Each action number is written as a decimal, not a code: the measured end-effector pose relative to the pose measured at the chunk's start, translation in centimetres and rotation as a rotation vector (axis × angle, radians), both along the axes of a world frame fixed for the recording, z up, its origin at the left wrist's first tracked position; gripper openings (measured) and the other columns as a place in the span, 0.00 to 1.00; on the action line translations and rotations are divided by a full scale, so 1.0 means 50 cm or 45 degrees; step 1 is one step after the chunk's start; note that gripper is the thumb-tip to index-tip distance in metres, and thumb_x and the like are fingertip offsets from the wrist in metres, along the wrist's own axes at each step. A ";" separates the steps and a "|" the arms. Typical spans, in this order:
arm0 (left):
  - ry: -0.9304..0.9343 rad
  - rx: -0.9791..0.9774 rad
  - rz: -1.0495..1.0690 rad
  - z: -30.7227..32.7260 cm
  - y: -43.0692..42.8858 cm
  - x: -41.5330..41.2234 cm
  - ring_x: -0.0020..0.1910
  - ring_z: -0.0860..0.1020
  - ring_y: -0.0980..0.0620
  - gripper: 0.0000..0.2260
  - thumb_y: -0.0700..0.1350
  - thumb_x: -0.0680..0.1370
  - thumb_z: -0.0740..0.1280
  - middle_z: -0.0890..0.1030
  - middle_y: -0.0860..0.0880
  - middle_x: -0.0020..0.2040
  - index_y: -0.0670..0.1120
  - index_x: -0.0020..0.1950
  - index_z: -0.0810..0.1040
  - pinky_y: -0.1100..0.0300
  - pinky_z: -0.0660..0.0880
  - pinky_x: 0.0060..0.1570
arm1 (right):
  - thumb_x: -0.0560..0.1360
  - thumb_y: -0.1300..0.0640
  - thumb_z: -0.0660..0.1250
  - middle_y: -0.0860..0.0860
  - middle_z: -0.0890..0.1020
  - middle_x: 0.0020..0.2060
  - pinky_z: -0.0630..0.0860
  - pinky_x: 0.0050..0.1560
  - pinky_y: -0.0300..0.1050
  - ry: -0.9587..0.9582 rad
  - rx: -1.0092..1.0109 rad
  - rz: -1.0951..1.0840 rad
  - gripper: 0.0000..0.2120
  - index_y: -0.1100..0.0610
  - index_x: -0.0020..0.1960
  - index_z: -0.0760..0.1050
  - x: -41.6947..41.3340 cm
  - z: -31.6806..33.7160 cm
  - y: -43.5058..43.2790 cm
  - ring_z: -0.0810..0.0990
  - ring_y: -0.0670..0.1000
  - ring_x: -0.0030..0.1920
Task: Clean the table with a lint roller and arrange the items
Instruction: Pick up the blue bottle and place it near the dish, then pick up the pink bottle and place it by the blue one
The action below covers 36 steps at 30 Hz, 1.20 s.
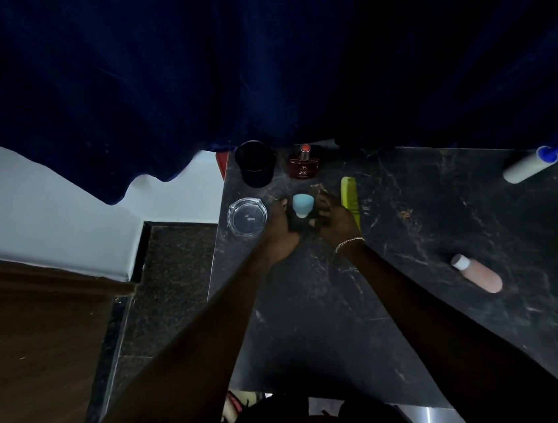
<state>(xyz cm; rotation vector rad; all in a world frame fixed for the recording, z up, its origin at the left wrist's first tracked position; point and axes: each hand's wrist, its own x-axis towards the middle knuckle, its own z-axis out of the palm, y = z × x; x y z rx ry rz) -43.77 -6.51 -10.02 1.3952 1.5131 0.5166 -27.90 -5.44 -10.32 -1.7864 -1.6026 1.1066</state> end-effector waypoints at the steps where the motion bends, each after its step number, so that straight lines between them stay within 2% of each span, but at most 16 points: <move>1: -0.005 0.005 0.000 0.004 -0.010 -0.001 0.76 0.71 0.44 0.33 0.30 0.76 0.71 0.72 0.41 0.76 0.38 0.79 0.63 0.48 0.67 0.78 | 0.72 0.70 0.70 0.55 0.74 0.70 0.72 0.71 0.54 0.027 -0.013 -0.001 0.32 0.60 0.73 0.68 0.008 0.004 -0.012 0.74 0.55 0.71; 3: 0.076 0.041 -0.019 0.008 -0.042 -0.004 0.75 0.72 0.45 0.34 0.34 0.77 0.72 0.72 0.42 0.77 0.41 0.80 0.63 0.53 0.66 0.77 | 0.73 0.69 0.71 0.55 0.72 0.72 0.71 0.72 0.53 0.067 -0.022 0.010 0.32 0.60 0.75 0.66 0.029 0.009 -0.043 0.71 0.54 0.73; 5: 0.244 0.153 -0.062 0.006 -0.087 -0.008 0.71 0.75 0.43 0.31 0.37 0.78 0.70 0.74 0.42 0.75 0.45 0.80 0.64 0.58 0.67 0.70 | 0.74 0.63 0.72 0.54 0.73 0.71 0.71 0.72 0.49 -0.007 0.047 0.028 0.31 0.59 0.74 0.67 0.053 0.011 -0.083 0.71 0.51 0.72; 7: 0.344 0.245 -0.135 0.003 -0.136 -0.002 0.73 0.74 0.42 0.27 0.41 0.81 0.67 0.73 0.41 0.75 0.44 0.80 0.66 0.55 0.68 0.72 | 0.74 0.58 0.73 0.54 0.73 0.70 0.70 0.69 0.43 -0.100 0.139 0.063 0.31 0.56 0.74 0.67 0.078 0.016 -0.134 0.71 0.45 0.68; 9: 0.460 0.353 -0.242 -0.007 -0.182 0.012 0.79 0.68 0.42 0.26 0.45 0.84 0.64 0.67 0.42 0.81 0.44 0.82 0.65 0.51 0.64 0.79 | 0.74 0.55 0.72 0.55 0.72 0.71 0.71 0.70 0.47 -0.262 0.228 0.163 0.33 0.56 0.75 0.65 0.107 0.013 -0.186 0.71 0.49 0.70; 11: 0.656 0.435 -0.385 -0.022 -0.219 0.030 0.83 0.60 0.45 0.28 0.52 0.85 0.61 0.59 0.45 0.85 0.47 0.84 0.61 0.49 0.61 0.80 | 0.74 0.50 0.69 0.56 0.68 0.75 0.70 0.71 0.54 -0.491 0.275 0.253 0.35 0.58 0.77 0.64 0.134 0.006 -0.232 0.67 0.56 0.75; 15: 0.844 0.395 -0.585 -0.033 -0.267 0.084 0.86 0.48 0.47 0.31 0.59 0.85 0.54 0.46 0.49 0.87 0.51 0.86 0.51 0.44 0.53 0.83 | 0.74 0.45 0.66 0.56 0.62 0.78 0.67 0.70 0.56 -0.726 0.244 0.269 0.37 0.58 0.78 0.61 0.198 -0.002 -0.307 0.60 0.58 0.79; 19: 0.900 0.364 -0.655 -0.035 -0.303 0.160 0.86 0.45 0.46 0.33 0.63 0.85 0.52 0.45 0.49 0.87 0.51 0.86 0.48 0.44 0.49 0.84 | 0.76 0.42 0.63 0.55 0.58 0.79 0.64 0.74 0.55 -0.800 0.168 0.295 0.37 0.57 0.80 0.58 0.283 -0.002 -0.358 0.57 0.56 0.80; 22: 0.879 0.365 -0.686 -0.031 -0.315 0.226 0.86 0.46 0.46 0.34 0.63 0.85 0.52 0.46 0.49 0.87 0.51 0.86 0.46 0.43 0.50 0.84 | 0.76 0.41 0.62 0.56 0.62 0.78 0.65 0.73 0.56 -0.829 0.157 0.277 0.37 0.58 0.79 0.59 0.347 0.010 -0.379 0.60 0.57 0.79; 26: 0.812 0.375 -0.698 -0.024 -0.317 0.332 0.86 0.47 0.46 0.34 0.63 0.85 0.54 0.45 0.49 0.87 0.51 0.86 0.46 0.42 0.50 0.84 | 0.76 0.44 0.67 0.58 0.68 0.75 0.67 0.72 0.56 -0.784 0.084 0.109 0.36 0.60 0.77 0.64 0.447 0.027 -0.388 0.65 0.59 0.76; 30: 0.789 0.393 -0.717 -0.016 -0.310 0.444 0.86 0.47 0.46 0.35 0.63 0.84 0.54 0.47 0.48 0.87 0.49 0.86 0.47 0.42 0.51 0.83 | 0.76 0.45 0.67 0.56 0.67 0.74 0.64 0.74 0.51 -0.795 -0.051 0.012 0.35 0.59 0.77 0.63 0.547 0.039 -0.372 0.66 0.57 0.74; 36: 0.765 0.356 -0.774 -0.016 -0.299 0.572 0.86 0.49 0.45 0.37 0.62 0.84 0.58 0.48 0.47 0.87 0.48 0.86 0.47 0.42 0.52 0.83 | 0.73 0.48 0.72 0.57 0.68 0.73 0.64 0.73 0.51 -0.735 -0.243 -0.065 0.37 0.60 0.76 0.63 0.637 0.052 -0.335 0.67 0.58 0.74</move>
